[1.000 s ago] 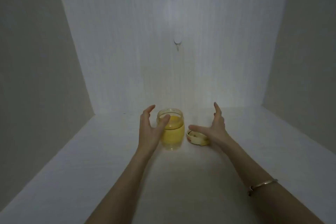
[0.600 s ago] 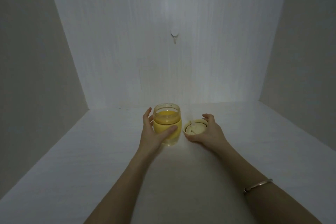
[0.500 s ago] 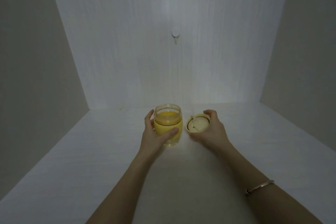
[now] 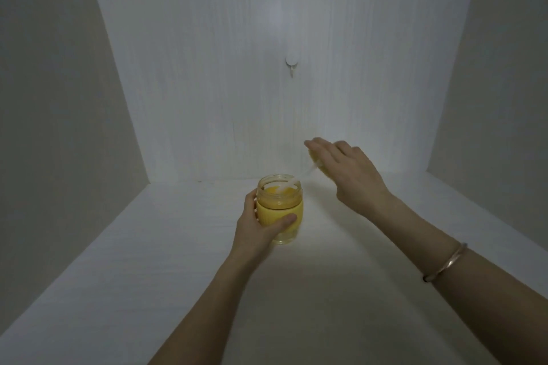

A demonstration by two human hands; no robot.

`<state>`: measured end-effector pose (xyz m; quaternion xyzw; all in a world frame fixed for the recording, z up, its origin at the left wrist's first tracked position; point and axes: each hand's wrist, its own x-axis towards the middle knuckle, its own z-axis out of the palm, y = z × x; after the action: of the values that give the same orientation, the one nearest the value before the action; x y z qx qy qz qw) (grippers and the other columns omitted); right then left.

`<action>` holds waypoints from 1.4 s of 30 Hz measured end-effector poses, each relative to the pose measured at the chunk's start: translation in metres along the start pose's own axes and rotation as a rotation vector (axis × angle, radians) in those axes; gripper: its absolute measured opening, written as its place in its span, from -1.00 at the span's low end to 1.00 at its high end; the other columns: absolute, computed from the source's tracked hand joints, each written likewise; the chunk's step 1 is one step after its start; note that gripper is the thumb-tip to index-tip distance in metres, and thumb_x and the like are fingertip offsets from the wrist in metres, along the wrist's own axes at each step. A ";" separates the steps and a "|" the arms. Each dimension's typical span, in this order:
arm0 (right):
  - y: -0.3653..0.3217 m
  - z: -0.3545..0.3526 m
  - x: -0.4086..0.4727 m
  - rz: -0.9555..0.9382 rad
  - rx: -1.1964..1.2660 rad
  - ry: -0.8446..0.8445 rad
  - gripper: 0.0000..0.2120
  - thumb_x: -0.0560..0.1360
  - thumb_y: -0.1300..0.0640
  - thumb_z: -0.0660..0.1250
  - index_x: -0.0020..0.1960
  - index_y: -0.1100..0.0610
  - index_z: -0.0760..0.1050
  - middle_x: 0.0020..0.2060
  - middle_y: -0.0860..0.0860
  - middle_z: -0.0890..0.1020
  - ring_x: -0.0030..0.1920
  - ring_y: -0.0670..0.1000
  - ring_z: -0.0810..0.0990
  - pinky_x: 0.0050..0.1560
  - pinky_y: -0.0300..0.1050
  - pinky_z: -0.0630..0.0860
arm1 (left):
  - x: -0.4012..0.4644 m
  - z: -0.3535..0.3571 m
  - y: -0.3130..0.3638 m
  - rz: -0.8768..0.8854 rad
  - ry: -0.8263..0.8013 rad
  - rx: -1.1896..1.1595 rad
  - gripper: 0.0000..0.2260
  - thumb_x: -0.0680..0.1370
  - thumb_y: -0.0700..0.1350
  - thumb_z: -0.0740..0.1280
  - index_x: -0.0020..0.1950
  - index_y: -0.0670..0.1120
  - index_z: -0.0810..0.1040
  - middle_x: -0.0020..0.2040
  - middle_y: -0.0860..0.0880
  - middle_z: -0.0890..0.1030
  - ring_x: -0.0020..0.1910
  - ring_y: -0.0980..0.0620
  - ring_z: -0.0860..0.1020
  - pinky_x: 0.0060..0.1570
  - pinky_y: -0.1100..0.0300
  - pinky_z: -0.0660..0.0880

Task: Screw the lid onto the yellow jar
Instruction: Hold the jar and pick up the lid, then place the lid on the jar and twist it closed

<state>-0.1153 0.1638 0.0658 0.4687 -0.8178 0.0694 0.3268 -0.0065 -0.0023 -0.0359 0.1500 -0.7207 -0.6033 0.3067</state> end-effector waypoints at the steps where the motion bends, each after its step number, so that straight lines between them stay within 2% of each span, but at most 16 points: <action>1: -0.002 -0.005 0.004 -0.064 -0.053 -0.017 -0.09 0.23 0.56 0.17 0.49 0.10 0.04 0.45 0.06 0.28 0.20 0.14 0.38 0.07 -0.04 0.31 | 0.000 0.000 -0.001 0.002 -0.002 0.002 -0.29 0.13 0.16 0.60 0.22 0.29 0.41 0.13 0.17 0.59 0.07 0.15 0.59 0.08 -0.06 0.59; 4: -0.012 -0.015 0.017 -0.269 -0.148 -0.048 -0.12 0.27 0.54 0.16 0.50 0.08 0.02 0.43 0.06 0.30 0.15 0.13 0.39 0.05 -0.04 0.32 | 0.000 0.000 -0.001 0.008 -0.003 0.012 -0.33 0.14 0.16 0.60 0.17 0.35 0.40 0.11 0.21 0.59 0.04 0.22 0.59 0.06 -0.01 0.60; 8: -0.028 -0.019 0.028 -0.511 -0.194 -0.081 -0.21 0.37 0.49 0.14 0.49 0.02 0.04 0.40 0.05 0.33 0.14 0.11 0.39 0.03 -0.07 0.30 | -0.001 0.000 0.001 0.040 -0.013 0.041 -0.23 0.17 0.19 0.58 0.31 0.22 0.35 0.16 0.20 0.55 0.11 0.11 0.56 0.05 0.00 0.59; 11: -0.040 -0.014 0.032 -0.626 -0.280 -0.130 -0.27 0.45 0.36 0.24 0.48 -0.03 0.00 0.41 0.04 0.29 0.20 0.09 0.36 0.07 -0.09 0.30 | -0.001 -0.001 0.002 0.063 -0.023 0.083 -0.24 0.20 0.22 0.55 0.32 0.24 0.30 0.14 0.26 0.51 0.07 0.22 0.53 -0.10 0.20 0.56; 13: -0.048 -0.010 0.032 -0.686 -0.336 -0.168 -0.27 0.45 0.28 0.29 0.47 -0.03 -0.01 0.40 0.04 0.28 0.21 0.09 0.36 0.07 -0.08 0.31 | -0.002 -0.001 0.003 0.062 -0.012 0.103 -0.33 0.19 0.23 0.53 0.21 0.32 0.30 0.08 0.28 0.51 0.00 0.30 0.53 -0.20 0.35 0.49; 15: -0.053 -0.008 0.032 -0.719 -0.374 -0.167 -0.26 0.45 0.24 0.31 0.47 -0.04 -0.03 0.39 0.05 0.30 0.19 0.10 0.37 0.07 -0.07 0.32 | -0.002 0.000 0.005 0.057 -0.007 0.101 -0.37 0.20 0.21 0.53 0.15 0.34 0.27 0.04 0.27 0.51 -0.04 0.33 0.53 -0.27 0.39 0.47; 20: -0.046 -0.002 0.031 -0.735 -0.339 -0.139 -0.16 0.45 0.32 0.28 0.49 -0.08 -0.16 0.49 0.06 0.16 0.27 0.11 0.33 0.16 -0.05 0.32 | -0.002 -0.001 0.005 0.067 -0.020 0.070 -0.29 0.28 0.11 0.58 0.29 0.22 0.25 0.07 0.30 0.47 -0.02 0.34 0.49 -0.29 0.47 0.48; 23: -0.037 -0.006 0.028 -0.601 -0.127 -0.136 -0.09 0.38 0.44 0.24 0.50 -0.11 -0.13 0.51 0.07 0.13 0.35 0.13 0.28 0.22 -0.01 0.31 | 0.000 0.000 0.001 0.063 -0.024 0.028 -0.27 0.22 0.14 0.58 0.30 0.17 0.32 0.15 0.19 0.54 0.07 0.19 0.55 -0.11 0.26 0.57; 25: -0.031 -0.008 0.028 -0.389 0.076 -0.170 -0.04 0.32 0.44 0.26 0.49 -0.16 -0.12 0.51 0.05 0.12 0.39 0.14 0.23 0.24 0.06 0.29 | 0.000 0.000 -0.001 0.052 -0.020 -0.004 -0.24 0.17 0.16 0.58 0.31 0.16 0.36 0.17 0.14 0.57 0.11 0.09 0.57 0.01 0.04 0.60; 26: -0.028 -0.007 0.028 -0.276 0.197 -0.225 -0.03 0.31 0.39 0.30 0.48 -0.16 -0.12 0.51 0.05 0.10 0.41 0.15 0.19 0.27 0.11 0.26 | 0.000 0.000 -0.001 0.052 -0.022 -0.009 -0.22 0.16 0.18 0.58 0.31 0.16 0.36 0.17 0.14 0.57 0.11 0.08 0.57 0.04 -0.01 0.59; 28: -0.023 -0.008 0.032 -0.066 0.532 -0.416 -0.04 0.33 0.22 0.42 0.49 -0.14 -0.13 0.51 0.07 0.08 0.45 0.15 0.10 0.34 0.18 0.20 | 0.000 0.000 -0.001 0.056 -0.026 -0.007 -0.22 0.15 0.20 0.57 0.31 0.18 0.36 0.17 0.15 0.56 0.11 0.08 0.57 0.04 -0.02 0.60; 30: -0.022 -0.008 0.036 0.131 0.881 -0.560 -0.08 0.36 0.10 0.44 0.48 -0.16 -0.10 0.50 0.09 0.08 0.45 0.13 0.12 0.33 0.08 0.23 | 0.000 -0.001 -0.001 0.051 -0.037 -0.011 -0.21 0.15 0.20 0.57 0.32 0.19 0.35 0.17 0.15 0.56 0.11 0.09 0.57 0.02 0.02 0.61; 31: -0.023 -0.006 0.038 0.205 0.974 -0.579 -0.13 0.37 0.05 0.44 0.48 -0.17 -0.05 0.49 0.08 0.10 0.43 0.11 0.17 0.29 0.01 0.26 | 0.000 -0.001 -0.001 0.048 -0.043 -0.014 -0.22 0.16 0.20 0.57 0.31 0.20 0.35 0.17 0.15 0.56 0.11 0.10 0.57 -0.01 0.05 0.61; 33: -0.028 -0.002 0.041 0.242 0.975 -0.555 -0.19 0.35 -0.04 0.45 0.47 -0.14 0.07 0.45 0.03 0.22 0.39 0.08 0.27 0.21 -0.09 0.30 | -0.001 -0.001 0.000 0.042 -0.049 -0.021 -0.25 0.17 0.19 0.58 0.29 0.24 0.34 0.15 0.17 0.56 0.08 0.13 0.58 -0.08 0.13 0.61; 36: -0.033 0.002 0.046 0.198 0.928 -0.500 -0.33 0.33 0.02 0.46 0.39 -0.05 0.29 0.28 -0.04 0.40 0.27 0.04 0.40 0.07 -0.18 0.40 | 0.000 -0.002 0.001 0.032 -0.042 -0.029 -0.25 0.16 0.17 0.59 0.28 0.23 0.35 0.13 0.15 0.57 0.06 0.12 0.59 -0.11 0.13 0.61; 42: -0.035 -0.003 0.064 0.150 0.871 -0.588 -0.34 0.26 0.10 0.49 0.33 -0.05 0.39 0.22 -0.06 0.44 0.18 -0.01 0.42 0.04 -0.16 0.45 | 0.001 -0.003 0.002 0.025 -0.053 -0.019 -0.24 0.14 0.20 0.57 0.27 0.21 0.34 0.10 0.18 0.55 0.02 0.16 0.58 -0.26 0.29 0.57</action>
<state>-0.1074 0.0997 0.0992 0.5010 -0.8015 0.2914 -0.1469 -0.0057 -0.0047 -0.0339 0.1218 -0.7246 -0.6101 0.2965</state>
